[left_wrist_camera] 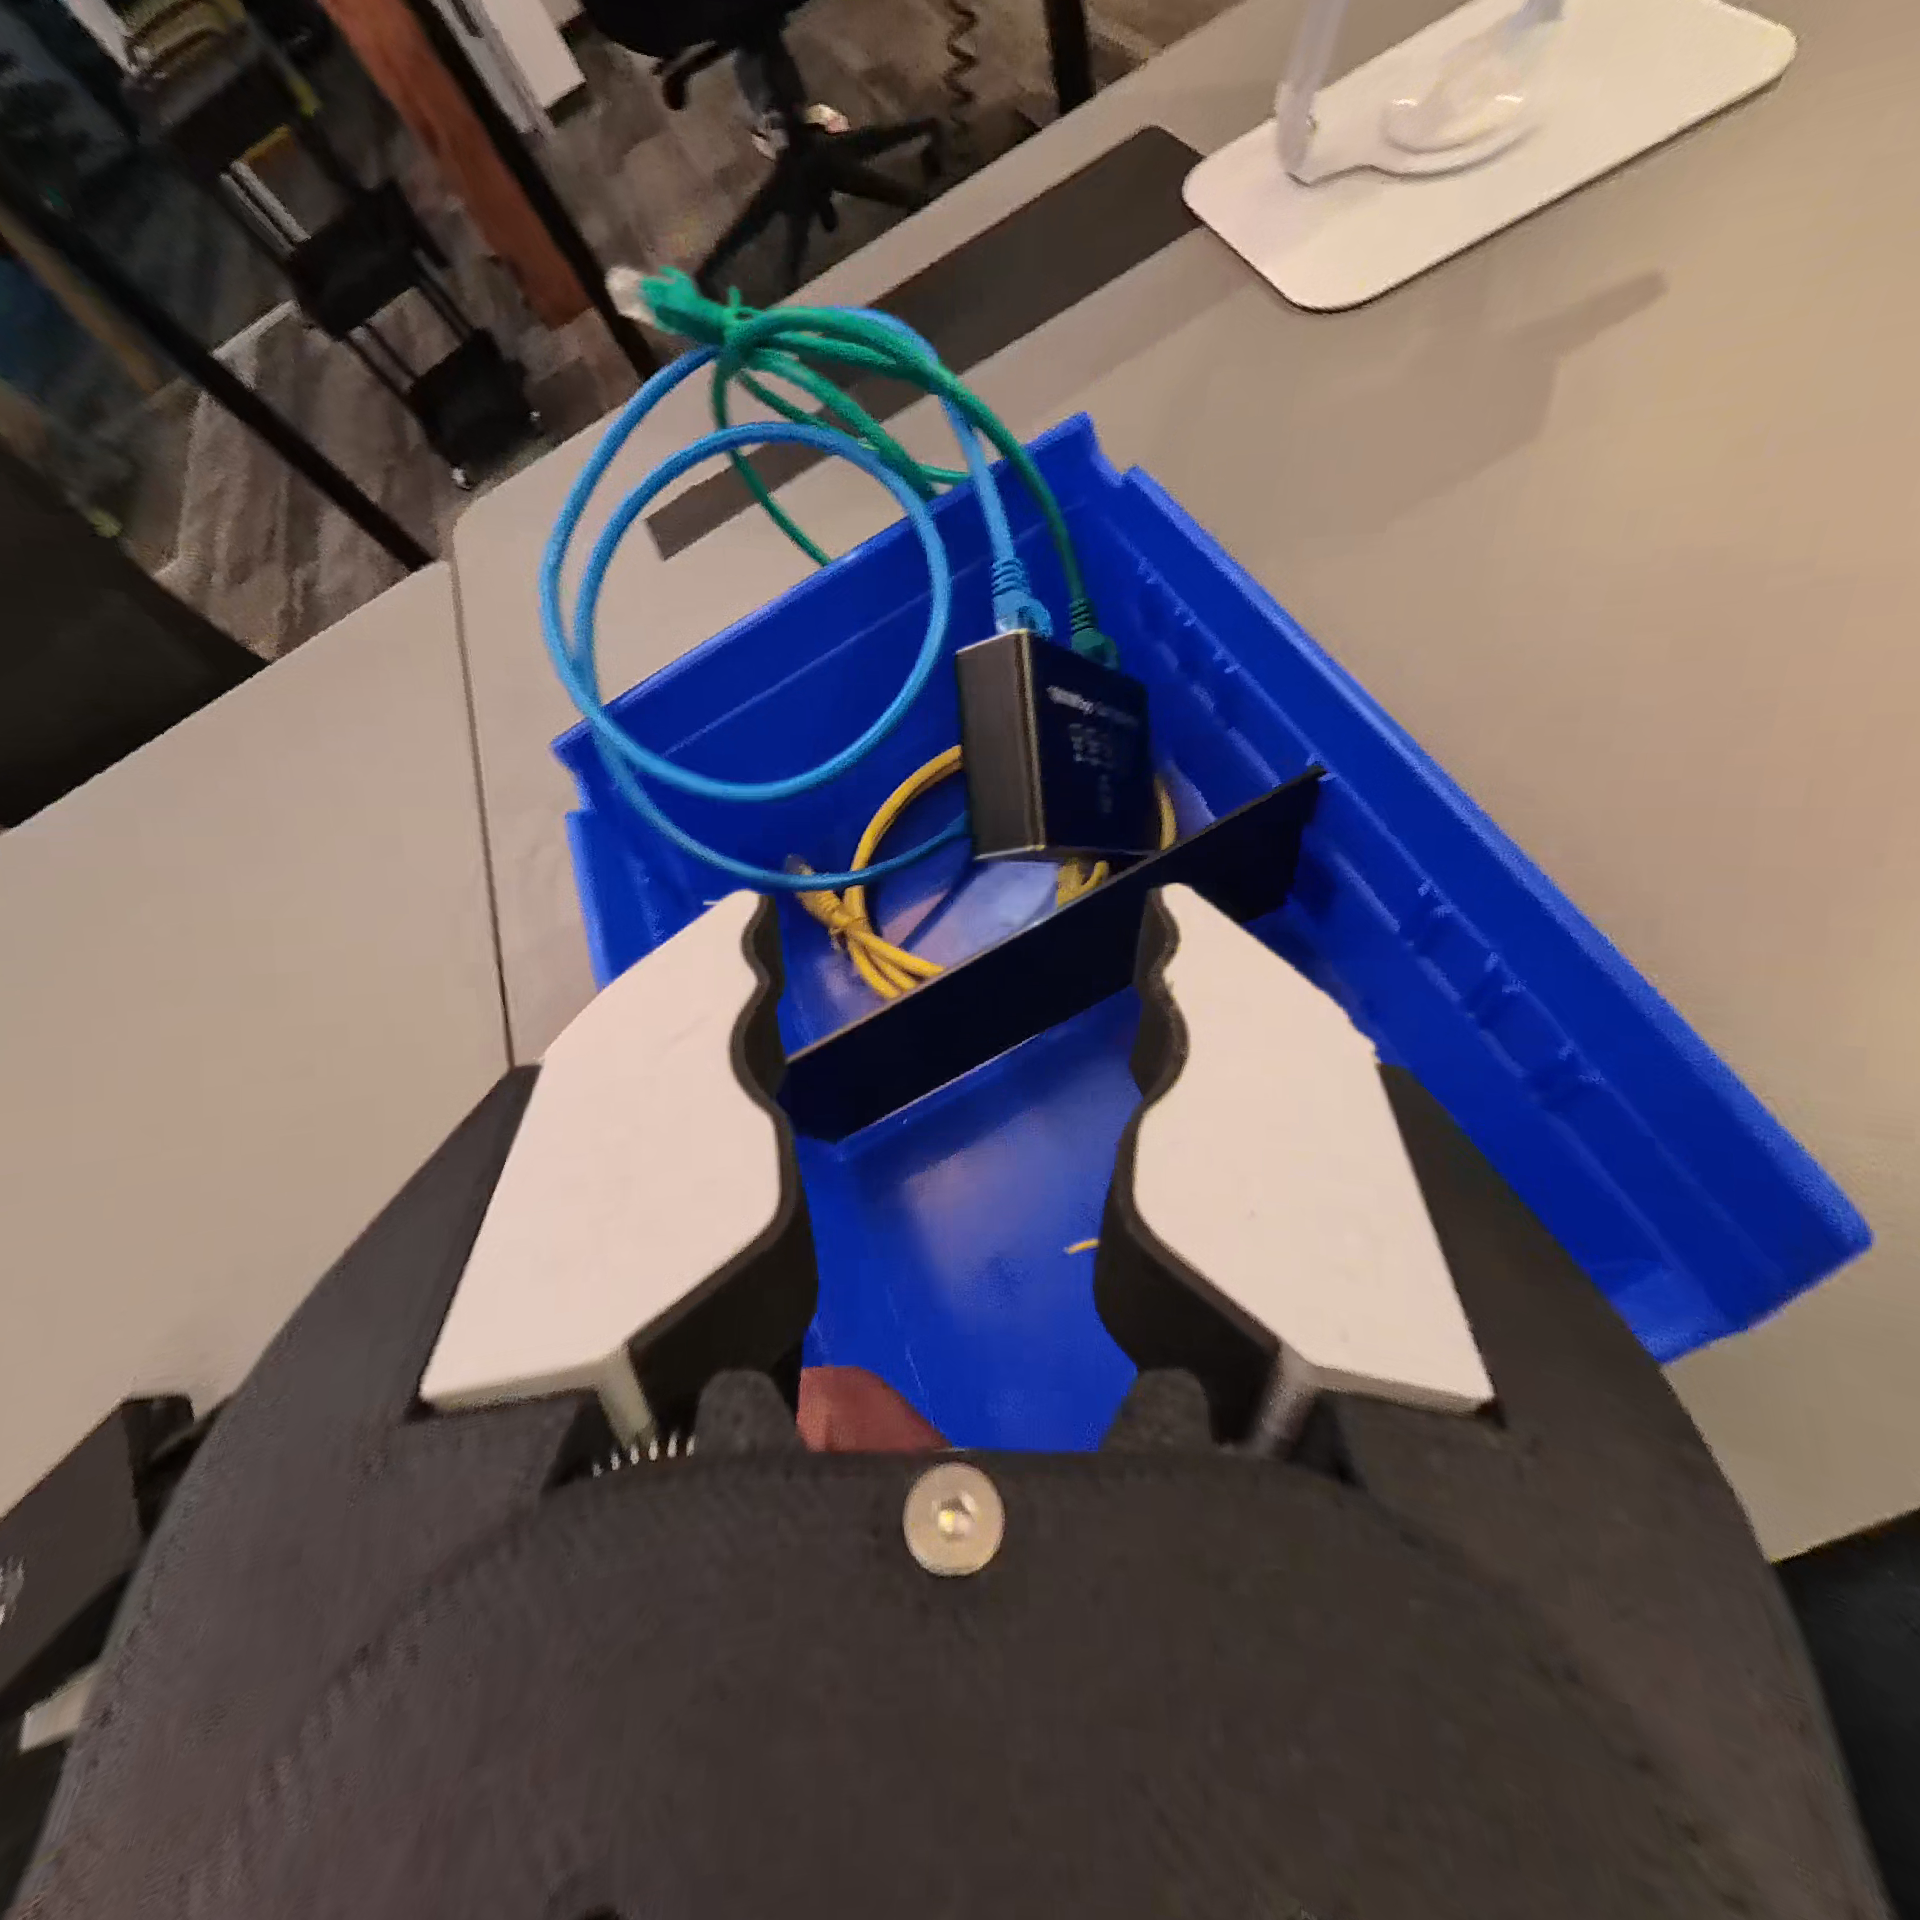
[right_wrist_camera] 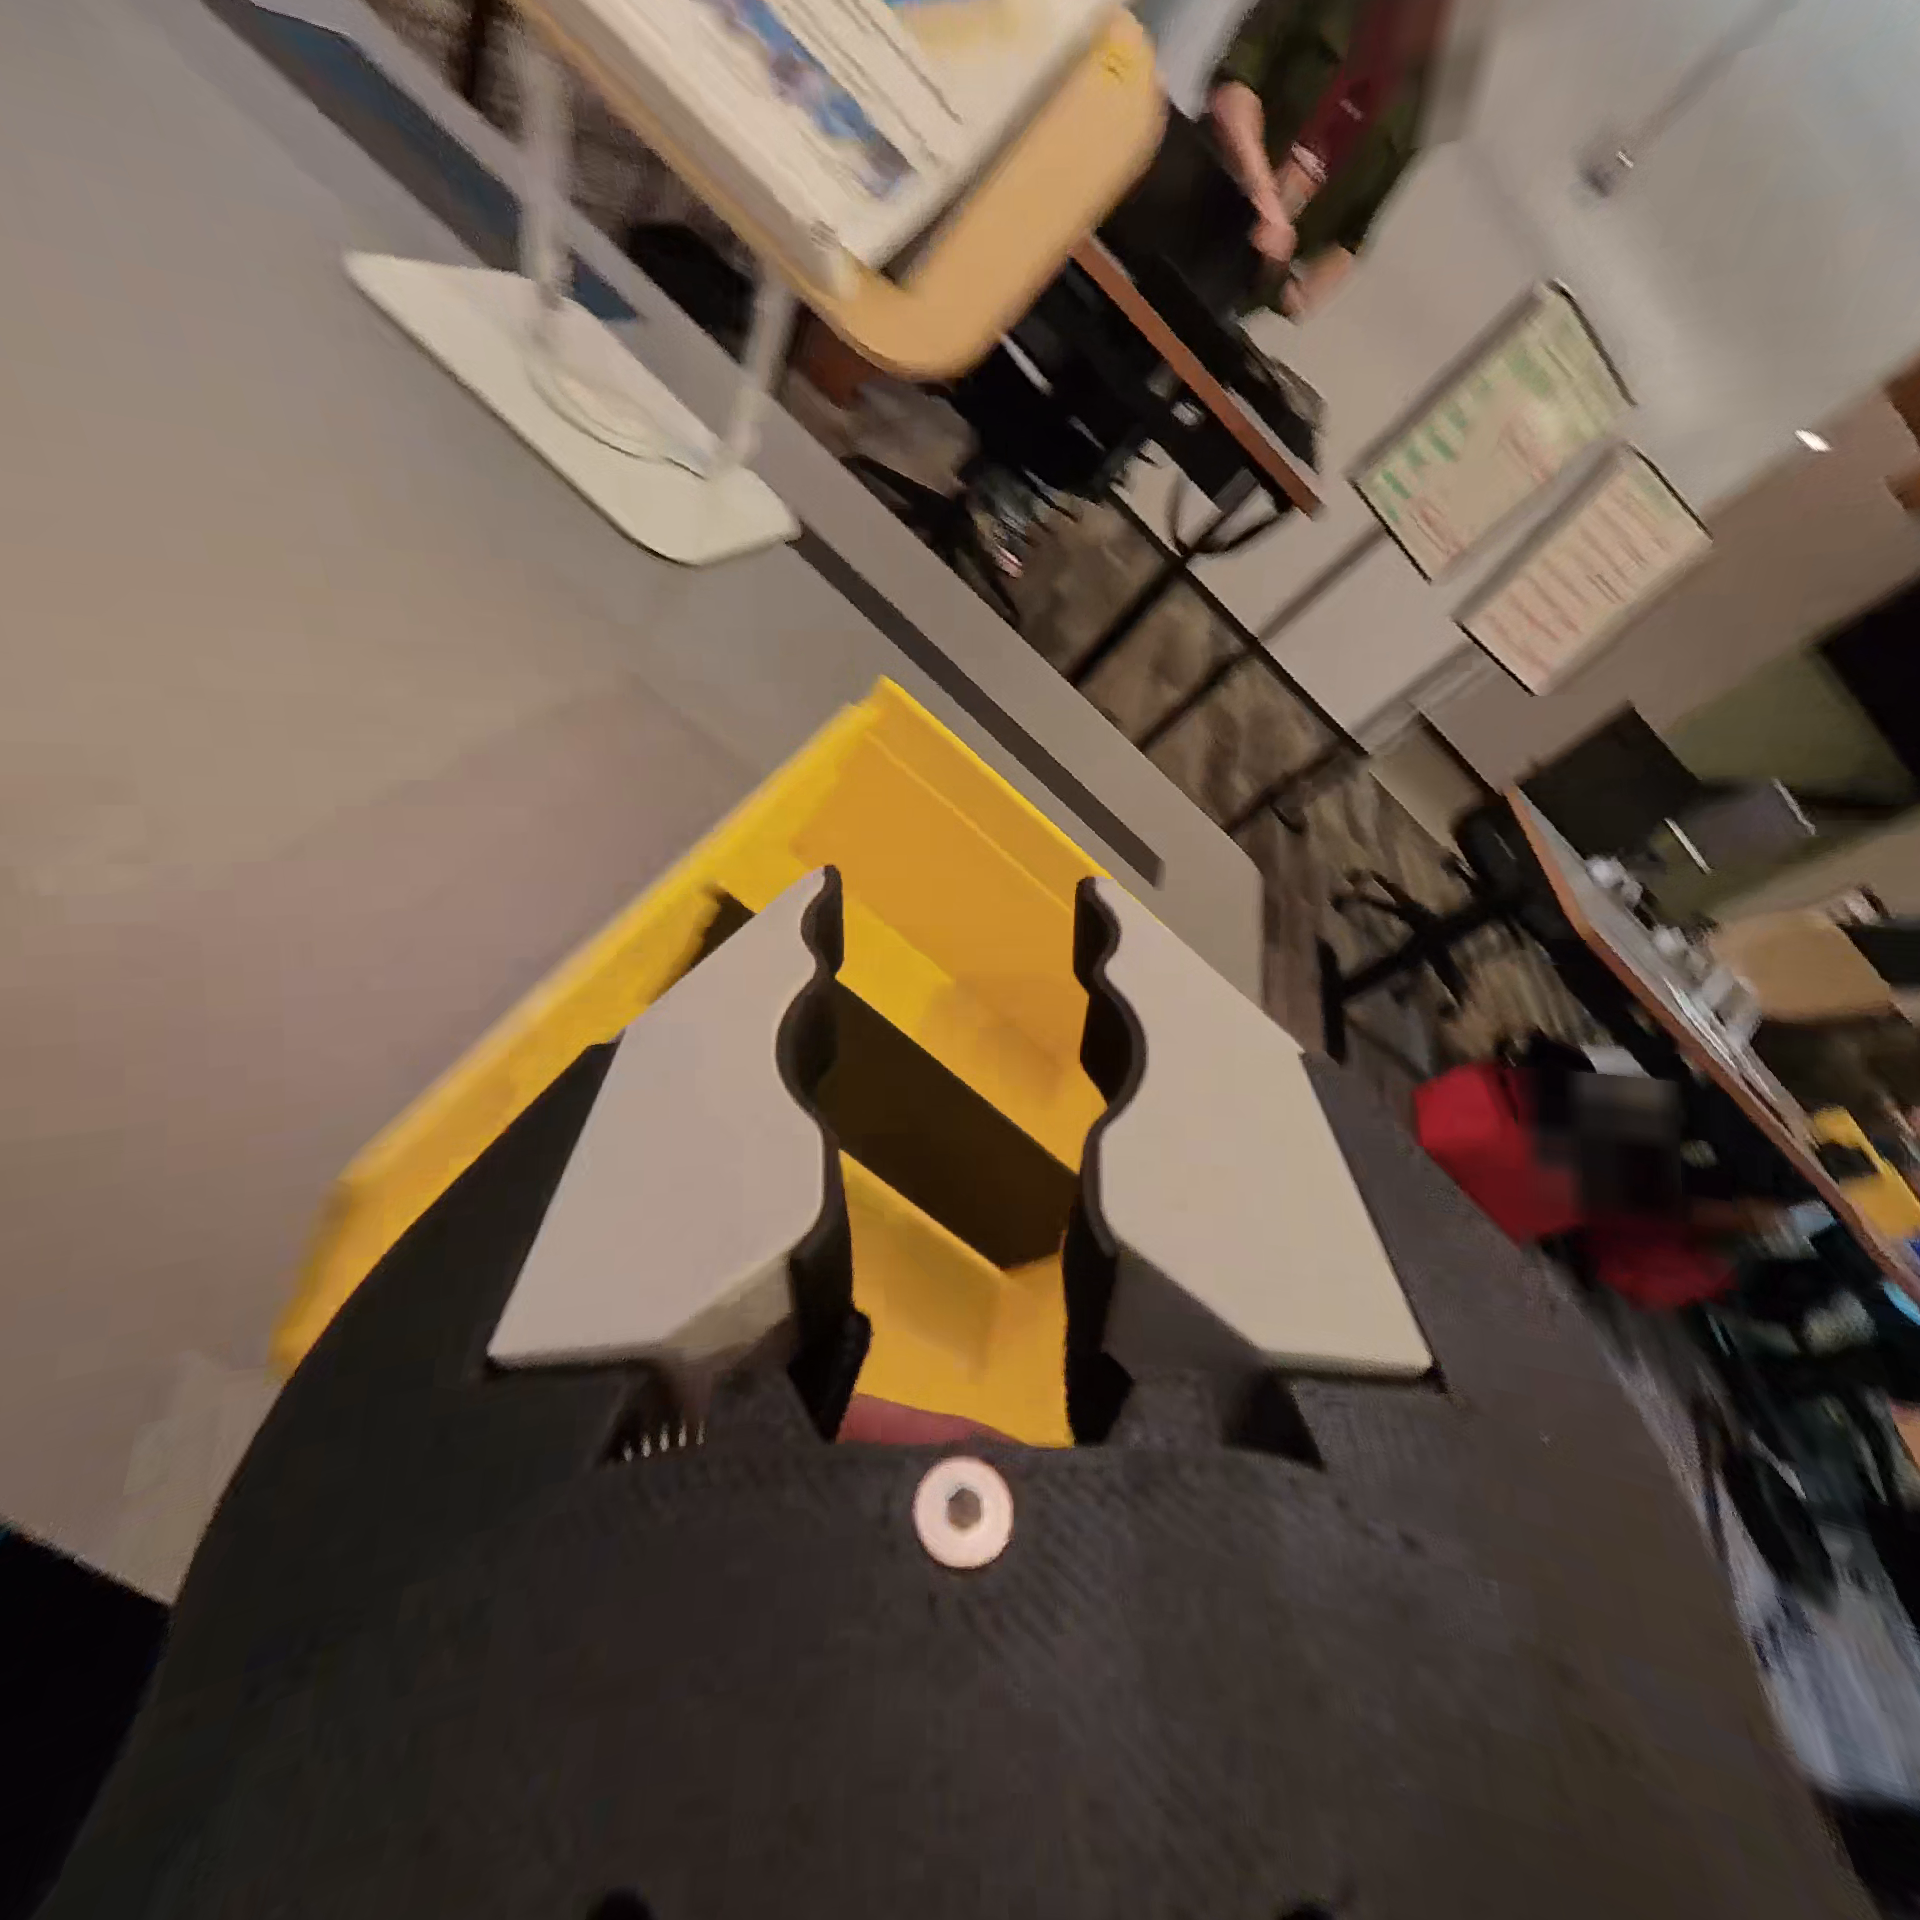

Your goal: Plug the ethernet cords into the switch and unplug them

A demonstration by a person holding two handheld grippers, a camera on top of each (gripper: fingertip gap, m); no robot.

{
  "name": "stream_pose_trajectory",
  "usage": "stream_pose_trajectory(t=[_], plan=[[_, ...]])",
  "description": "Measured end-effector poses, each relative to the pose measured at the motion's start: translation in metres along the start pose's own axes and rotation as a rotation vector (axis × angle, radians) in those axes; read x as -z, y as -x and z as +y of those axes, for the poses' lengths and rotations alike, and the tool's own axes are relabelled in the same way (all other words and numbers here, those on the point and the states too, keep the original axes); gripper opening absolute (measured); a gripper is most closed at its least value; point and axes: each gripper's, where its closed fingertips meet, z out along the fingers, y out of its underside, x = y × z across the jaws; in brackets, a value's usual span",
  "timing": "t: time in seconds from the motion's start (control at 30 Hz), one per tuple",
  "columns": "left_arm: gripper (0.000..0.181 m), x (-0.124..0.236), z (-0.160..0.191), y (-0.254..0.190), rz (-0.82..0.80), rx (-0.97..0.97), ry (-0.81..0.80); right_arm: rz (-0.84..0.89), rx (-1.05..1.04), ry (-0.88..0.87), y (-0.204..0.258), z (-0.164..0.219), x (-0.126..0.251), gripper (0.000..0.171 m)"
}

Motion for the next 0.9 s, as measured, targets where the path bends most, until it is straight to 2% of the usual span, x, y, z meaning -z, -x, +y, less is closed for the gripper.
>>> stream_pose_trajectory(t=[0.2, 0.4, 0.47, 0.53, 0.7, 0.9], plan=[[0.065, -0.064, -0.005, -0.01, 0.11, -0.071, 0.118, -0.259, 0.106, -0.169, 0.096, -0.067, -0.008, 0.038], [0.06, -0.116, 0.014, -0.016, 0.221, -0.119, 0.308, -0.429, 0.144, -0.213, 0.16, -0.087, -0.011, 0.036], [0.051, -0.122, 0.016, -0.025, 0.308, -0.079, 0.338, -0.458, 0.151, -0.212, 0.172, -0.087, -0.013, 0.036], [0.038, -0.126, 0.009, -0.023, 0.319, -0.039, 0.31, -0.484, 0.142, -0.213, 0.18, -0.088, -0.014, 0.034], [0.036, -0.128, 0.007, -0.024, 0.376, 0.018, 0.279, -0.532, 0.137, -0.214, 0.195, -0.088, -0.019, 0.033], [0.034, -0.118, -0.005, -0.01, 0.338, 0.016, 0.232, -0.56, 0.141, -0.219, 0.204, -0.091, -0.025, 0.031]])
